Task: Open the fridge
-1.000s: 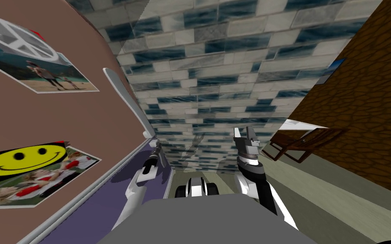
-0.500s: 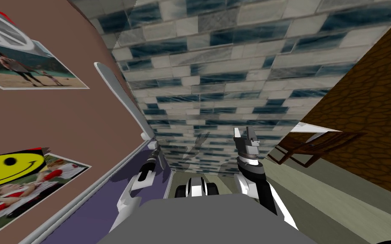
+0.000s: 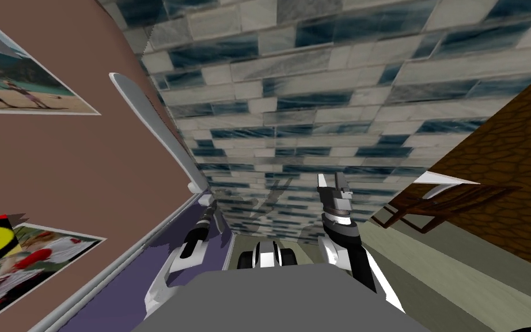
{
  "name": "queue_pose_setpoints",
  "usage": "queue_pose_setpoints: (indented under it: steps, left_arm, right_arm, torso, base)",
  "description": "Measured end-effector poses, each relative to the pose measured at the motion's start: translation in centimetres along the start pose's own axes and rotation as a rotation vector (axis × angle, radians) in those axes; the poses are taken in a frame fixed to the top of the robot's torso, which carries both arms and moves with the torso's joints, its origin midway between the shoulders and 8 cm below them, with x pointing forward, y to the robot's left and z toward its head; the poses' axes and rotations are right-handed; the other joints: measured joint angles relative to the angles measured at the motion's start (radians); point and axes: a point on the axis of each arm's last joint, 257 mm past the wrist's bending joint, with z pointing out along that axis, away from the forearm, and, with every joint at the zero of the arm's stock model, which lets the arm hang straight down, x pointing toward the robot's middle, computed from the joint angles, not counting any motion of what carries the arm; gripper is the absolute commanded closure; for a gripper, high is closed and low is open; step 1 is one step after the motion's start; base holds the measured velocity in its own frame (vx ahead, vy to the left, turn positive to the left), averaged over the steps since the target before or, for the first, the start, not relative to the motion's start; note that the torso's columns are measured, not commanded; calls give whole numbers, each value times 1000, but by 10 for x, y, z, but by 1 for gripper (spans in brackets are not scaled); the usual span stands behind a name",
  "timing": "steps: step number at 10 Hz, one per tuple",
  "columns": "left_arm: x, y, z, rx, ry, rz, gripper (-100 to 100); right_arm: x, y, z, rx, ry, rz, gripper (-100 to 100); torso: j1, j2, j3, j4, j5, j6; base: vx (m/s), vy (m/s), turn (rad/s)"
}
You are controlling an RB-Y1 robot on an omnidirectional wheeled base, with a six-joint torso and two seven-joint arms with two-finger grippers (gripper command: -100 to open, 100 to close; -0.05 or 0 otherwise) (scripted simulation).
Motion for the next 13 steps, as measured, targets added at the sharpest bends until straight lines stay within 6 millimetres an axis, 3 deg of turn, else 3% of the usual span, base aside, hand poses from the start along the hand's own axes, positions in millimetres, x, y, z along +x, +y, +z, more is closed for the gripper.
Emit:
queue_pose_setpoints:
  steps: [4, 5, 7, 13]
  left_arm:
    - [6, -7, -25, 2, 26, -22, 100]
    - [5, -10, -16, 19, 29, -20, 100]
    - [15, -16, -5, 32, 48, -25, 100]
    - [26, -34, 33, 91, 70, -34, 100]
  right_arm:
    - [0, 0, 0, 0, 0, 0, 0]
    - [0, 0, 0, 0, 0, 0, 0]
    - [0, 0, 0, 0, 0, 0, 0]
    - [0, 0, 0, 0, 0, 0, 0]
  torso:
    - [-4, 1, 1, 2, -2, 4]
    - [-7, 4, 4, 1, 0, 10]
    - [-2, -2, 0, 1, -1, 1]
    - [-3, 1, 2, 0, 2, 5]
  base:
    - [-7, -15, -20]
    - [-234, -70, -152]
    - [-148, -65, -98]
    - [-129, -42, -71]
